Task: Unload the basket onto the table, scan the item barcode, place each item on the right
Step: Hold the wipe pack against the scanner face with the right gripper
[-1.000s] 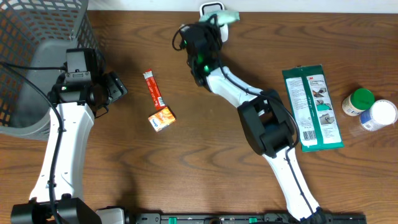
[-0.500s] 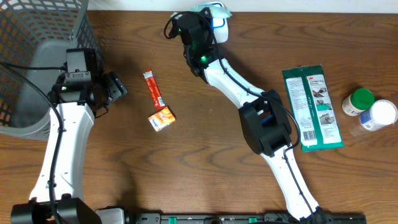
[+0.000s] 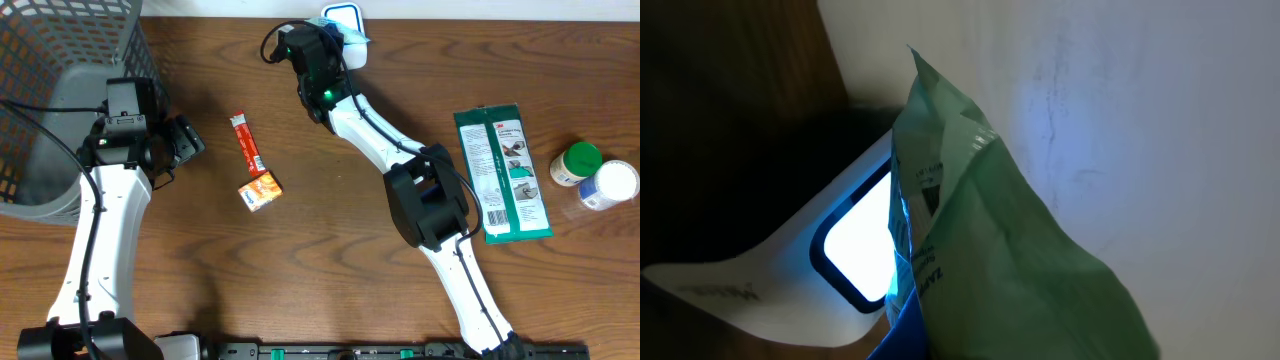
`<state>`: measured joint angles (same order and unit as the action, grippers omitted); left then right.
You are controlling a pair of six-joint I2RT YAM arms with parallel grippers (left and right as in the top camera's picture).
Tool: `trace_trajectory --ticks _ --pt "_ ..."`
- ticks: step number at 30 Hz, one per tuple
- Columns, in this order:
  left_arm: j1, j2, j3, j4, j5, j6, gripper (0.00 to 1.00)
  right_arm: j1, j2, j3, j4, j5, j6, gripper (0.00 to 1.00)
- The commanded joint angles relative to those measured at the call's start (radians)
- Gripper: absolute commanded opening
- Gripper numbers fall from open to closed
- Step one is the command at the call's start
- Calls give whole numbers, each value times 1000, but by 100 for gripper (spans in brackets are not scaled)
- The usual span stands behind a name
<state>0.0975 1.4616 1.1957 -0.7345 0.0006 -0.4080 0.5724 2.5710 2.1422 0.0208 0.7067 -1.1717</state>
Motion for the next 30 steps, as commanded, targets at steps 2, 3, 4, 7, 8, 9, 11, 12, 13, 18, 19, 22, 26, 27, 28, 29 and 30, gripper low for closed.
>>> trace_trajectory --ticks 2,3,4,7,8,9,11,12,13,18,19,22,26,27,28,29,30 --pt "9 -12 6 -3 -13 -9 84 -8 1 13 53 -9 60 1" --pt "9 -12 6 -3 -13 -9 84 -8 1 13 66 -8 62 1" --pt "9 -12 6 -3 -13 -9 84 -8 1 13 77 -8 65 1" --pt "9 -12 6 -3 -13 -9 84 -8 1 13 93 -9 85 1" --pt "9 -12 6 -3 -13 -9 84 -9 2 13 99 -9 114 1" --pt "9 -12 6 -3 -13 -9 84 -10 2 13 103 -9 139 1" --pt "9 -12 6 -2 -13 -9 84 -13 5 13 107 -9 193 1" --pt "9 -12 6 -3 -13 -9 84 -14 9 13 117 -8 219 1" --pt "9 -12 6 -3 -13 -9 84 -15 13 13 123 -8 235 1" --pt "9 -12 6 -3 -13 -9 84 -15 35 13 164 23 215 1" --pt "9 -12 6 -2 -13 -9 84 -15 37 13 172 29 206 1" --pt "9 -12 6 -3 -13 -9 84 -16 39 13 195 29 207 1" --pt "9 -12 6 -2 -13 -9 84 -19 39 13 212 -31 290 1" --pt "9 -12 6 -3 -13 -9 84 -19 37 13 215 -31 309 1" --pt "9 -12 6 -3 -13 -9 84 -19 32 14 220 -22 319 1" --pt "9 -12 6 -3 -13 -9 84 -19 23 14 220 -13 332 1" --pt "9 -12 6 -3 -13 -9 84 -19 11 14 220 -7 346 1"
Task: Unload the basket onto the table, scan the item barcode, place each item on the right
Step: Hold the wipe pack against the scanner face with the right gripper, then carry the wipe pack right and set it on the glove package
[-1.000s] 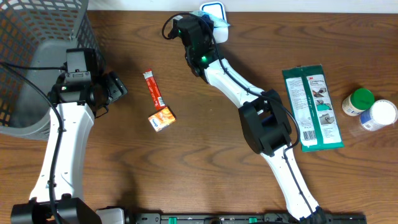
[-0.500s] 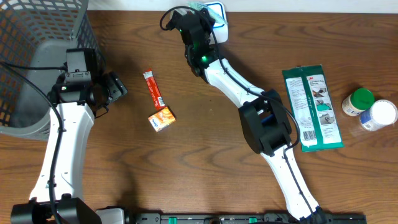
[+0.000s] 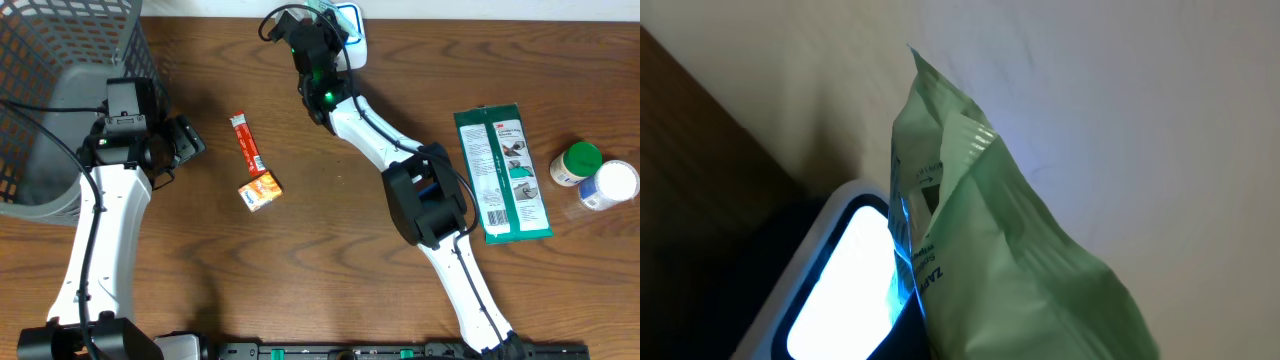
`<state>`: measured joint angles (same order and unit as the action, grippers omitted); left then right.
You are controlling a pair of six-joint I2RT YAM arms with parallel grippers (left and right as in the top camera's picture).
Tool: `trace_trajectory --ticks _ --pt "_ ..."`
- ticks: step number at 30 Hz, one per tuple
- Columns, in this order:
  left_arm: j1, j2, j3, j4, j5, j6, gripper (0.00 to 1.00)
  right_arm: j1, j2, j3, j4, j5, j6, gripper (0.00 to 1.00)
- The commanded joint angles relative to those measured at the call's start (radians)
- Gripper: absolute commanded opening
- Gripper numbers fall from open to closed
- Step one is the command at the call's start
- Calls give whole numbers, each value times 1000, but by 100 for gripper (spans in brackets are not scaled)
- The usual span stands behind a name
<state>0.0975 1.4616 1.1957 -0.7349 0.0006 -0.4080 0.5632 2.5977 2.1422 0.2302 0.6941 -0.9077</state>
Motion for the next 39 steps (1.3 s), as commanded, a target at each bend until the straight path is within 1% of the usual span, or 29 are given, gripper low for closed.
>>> trace_trajectory --ticks 1,5,7,10,12,15,17,20,22,24,26,28,35,39 --pt "9 -12 6 -2 -13 -9 84 -10 -34 14 7 9 91 1" --pt "9 -12 6 -2 -13 -9 84 -3 -141 14 -74 3 92 1" --pt "9 -12 6 -2 -13 -9 84 4 -217 14 -197 2 92 1" --pt "9 -12 6 -2 -13 -9 84 10 -336 14 -512 -61 143 1" --pt "9 -12 6 -2 -13 -9 84 3 -413 14 -752 -156 245 1" --pt "9 -12 6 -2 -13 -9 84 -31 -508 14 -1084 -351 383 1" --pt "9 -12 6 -2 -13 -9 84 -69 -556 14 -1288 -516 409 1" --pt "9 -12 6 -2 -13 -9 84 -145 -595 14 -1532 -728 421 1" --pt "9 -12 6 -2 -13 -9 84 -201 -595 13 -1657 -795 421 1" --pt "9 -12 6 -2 -13 -9 84 -265 -588 -3 -1744 -817 422 1" --pt "9 -12 6 -2 -13 -9 84 -320 -584 -35 -1778 -816 425 1" --pt "9 -12 6 -2 -13 -9 84 -377 -583 -85 -1767 -815 424 1" --pt "9 -12 6 -2 -13 -9 84 -561 -583 -349 -1551 -815 424 1" --pt "9 -12 6 -2 -13 -9 84 -641 -583 -493 -1422 -797 423 1"
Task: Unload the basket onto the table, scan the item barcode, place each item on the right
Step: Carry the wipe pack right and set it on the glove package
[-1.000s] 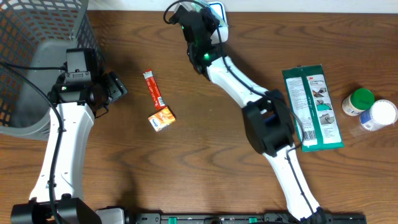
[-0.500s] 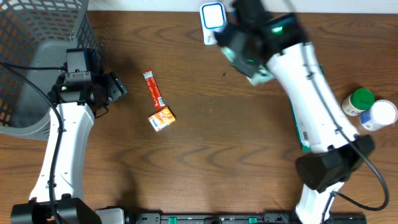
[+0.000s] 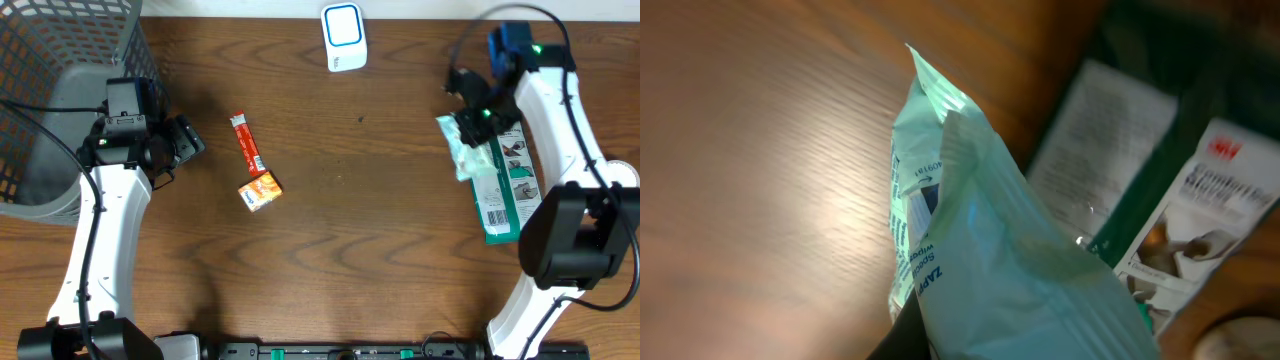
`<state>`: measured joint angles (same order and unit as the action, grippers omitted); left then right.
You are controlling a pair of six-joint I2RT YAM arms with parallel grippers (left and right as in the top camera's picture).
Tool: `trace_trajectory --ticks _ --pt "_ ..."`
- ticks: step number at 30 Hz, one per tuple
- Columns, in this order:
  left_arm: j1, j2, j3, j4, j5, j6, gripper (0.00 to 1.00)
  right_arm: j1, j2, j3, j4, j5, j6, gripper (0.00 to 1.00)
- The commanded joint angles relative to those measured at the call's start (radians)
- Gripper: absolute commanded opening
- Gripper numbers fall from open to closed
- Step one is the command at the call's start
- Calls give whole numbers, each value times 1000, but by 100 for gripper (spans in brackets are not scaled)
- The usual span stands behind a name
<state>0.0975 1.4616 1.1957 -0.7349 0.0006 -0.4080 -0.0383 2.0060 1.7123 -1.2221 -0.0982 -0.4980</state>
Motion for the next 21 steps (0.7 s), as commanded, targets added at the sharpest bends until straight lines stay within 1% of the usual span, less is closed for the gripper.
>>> trace_trajectory --ticks 1,4,5,6,7,8,11,14,16,19,21 --pt "9 -12 6 -2 -13 -9 84 -56 8 -87 51 15 14 1" --pt "9 -12 6 -2 -13 -9 84 -100 8 -121 89 41 15 2" --pt "9 -12 6 -2 -13 -9 84 -109 8 -121 89 41 15 7" --pt "9 -12 6 -2 -13 -9 84 -117 8 -121 89 41 15 30" --pt "9 -12 6 -2 -13 -9 84 -123 8 -121 89 41 15 95" --pt "9 -12 6 -2 -13 -9 84 -127 8 -119 88 42 15 99" --pt "9 -12 6 -2 -13 -9 84 -130 8 -118 89 41 15 99" --pt "9 -12 6 -2 -13 -9 84 -127 8 -85 79 42 56 99" --pt "9 -12 6 -2 -13 -9 84 -124 7 -39 50 66 83 99" --pt "9 -12 6 -2 -13 -9 84 -123 7 34 3 154 137 99" --pt "9 -12 6 -2 -13 -9 84 -119 7 88 -40 118 140 99"
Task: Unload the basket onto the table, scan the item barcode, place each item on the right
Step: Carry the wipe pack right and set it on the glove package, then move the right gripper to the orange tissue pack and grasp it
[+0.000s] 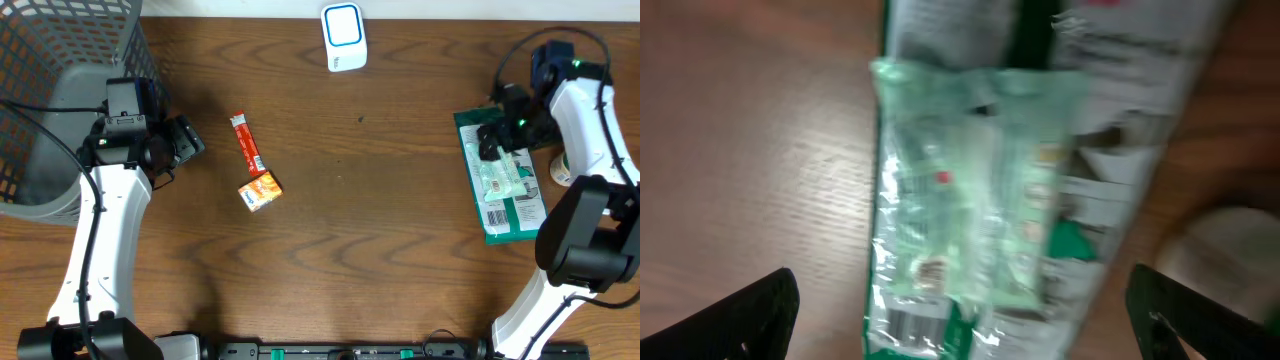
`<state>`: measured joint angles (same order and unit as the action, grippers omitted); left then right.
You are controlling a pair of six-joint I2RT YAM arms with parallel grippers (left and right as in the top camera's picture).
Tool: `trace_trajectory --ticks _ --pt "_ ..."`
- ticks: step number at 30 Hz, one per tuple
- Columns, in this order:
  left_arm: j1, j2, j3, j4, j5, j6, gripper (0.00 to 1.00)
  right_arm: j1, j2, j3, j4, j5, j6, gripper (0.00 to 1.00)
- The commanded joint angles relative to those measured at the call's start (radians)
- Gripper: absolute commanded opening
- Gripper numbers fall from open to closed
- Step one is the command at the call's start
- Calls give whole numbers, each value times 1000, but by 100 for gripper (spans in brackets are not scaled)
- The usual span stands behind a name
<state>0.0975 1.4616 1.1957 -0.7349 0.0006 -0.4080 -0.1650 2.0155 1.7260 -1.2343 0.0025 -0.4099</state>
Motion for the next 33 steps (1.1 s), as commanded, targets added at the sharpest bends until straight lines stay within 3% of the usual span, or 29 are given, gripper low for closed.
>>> trace_trajectory --ticks 1,3,7,11,14,18,25,28,33 --pt "9 -12 6 -2 -13 -9 84 11 -3 95 -42 -23 63 99" --pt "9 -12 6 -2 -13 -9 84 22 -3 138 -53 -199 122 99" --pt "9 -12 6 -2 -13 -9 84 47 -2 158 -36 -735 189 99" --pt "9 -12 6 -2 -13 -9 84 103 -1 123 13 -910 211 89" --pt "9 -12 6 -2 -13 -9 84 181 -1 103 39 -893 218 74" --pt "9 -12 6 -2 -13 -9 84 322 -1 56 124 -864 301 68" --pt "9 -12 6 -2 -13 -9 84 626 -1 -53 380 -486 586 76" --pt "9 -12 6 -2 -13 -9 84 770 -1 -109 508 -293 609 86" --pt "9 -12 6 -2 -13 -9 84 951 -1 -178 658 26 705 92"
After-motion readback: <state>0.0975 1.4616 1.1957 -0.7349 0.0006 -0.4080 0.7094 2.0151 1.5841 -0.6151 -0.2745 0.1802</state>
